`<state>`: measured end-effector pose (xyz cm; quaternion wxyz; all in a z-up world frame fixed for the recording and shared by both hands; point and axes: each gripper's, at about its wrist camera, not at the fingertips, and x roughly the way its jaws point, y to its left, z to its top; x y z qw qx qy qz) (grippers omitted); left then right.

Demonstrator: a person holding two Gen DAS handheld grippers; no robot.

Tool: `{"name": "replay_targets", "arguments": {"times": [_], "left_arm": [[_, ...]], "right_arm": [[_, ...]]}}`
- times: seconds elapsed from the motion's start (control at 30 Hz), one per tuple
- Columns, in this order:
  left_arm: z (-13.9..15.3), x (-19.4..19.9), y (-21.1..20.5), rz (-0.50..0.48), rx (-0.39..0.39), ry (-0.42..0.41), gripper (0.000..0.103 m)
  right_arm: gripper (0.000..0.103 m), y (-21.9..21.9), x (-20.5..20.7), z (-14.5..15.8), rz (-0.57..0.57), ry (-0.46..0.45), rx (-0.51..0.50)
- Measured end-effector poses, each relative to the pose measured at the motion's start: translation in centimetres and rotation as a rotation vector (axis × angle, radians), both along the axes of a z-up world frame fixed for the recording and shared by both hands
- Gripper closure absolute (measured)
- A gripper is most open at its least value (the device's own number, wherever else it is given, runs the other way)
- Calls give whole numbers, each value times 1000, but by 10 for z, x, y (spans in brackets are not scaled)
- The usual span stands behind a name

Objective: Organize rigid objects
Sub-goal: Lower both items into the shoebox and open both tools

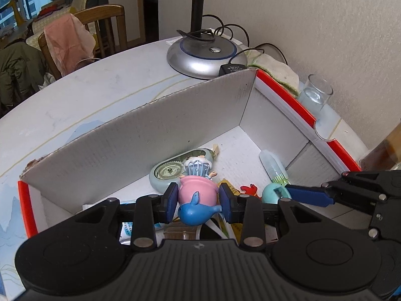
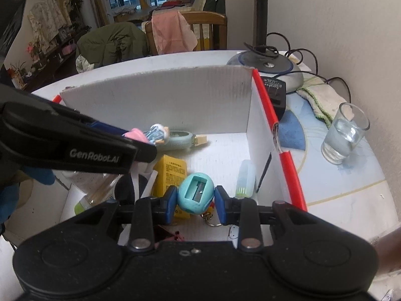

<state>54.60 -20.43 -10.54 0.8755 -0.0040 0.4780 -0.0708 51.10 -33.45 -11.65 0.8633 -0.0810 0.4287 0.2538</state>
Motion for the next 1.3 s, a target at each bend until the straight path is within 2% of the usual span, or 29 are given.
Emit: {"name": "replay_targets", "arguments": {"times": [0.4, 0.53, 0.67, 0.83, 1.3], "left_arm": [[-9, 6, 7, 25, -5, 43, 68], [-5, 1, 10, 29, -16, 30, 67], [2, -7, 11, 21, -34, 1, 67], [16, -22, 13, 13, -54, -43, 59], [62, -83, 30, 22, -60, -175, 59]], "right_arm": [[67, -2, -1, -6, -14, 35, -3], [63, -4, -5, -3, -19, 29, 4], [61, -7, -10, 3, -31, 19, 15], [58, -12, -18, 15, -50, -7, 48], [47, -9, -58, 60, -52, -104, 118]]}}
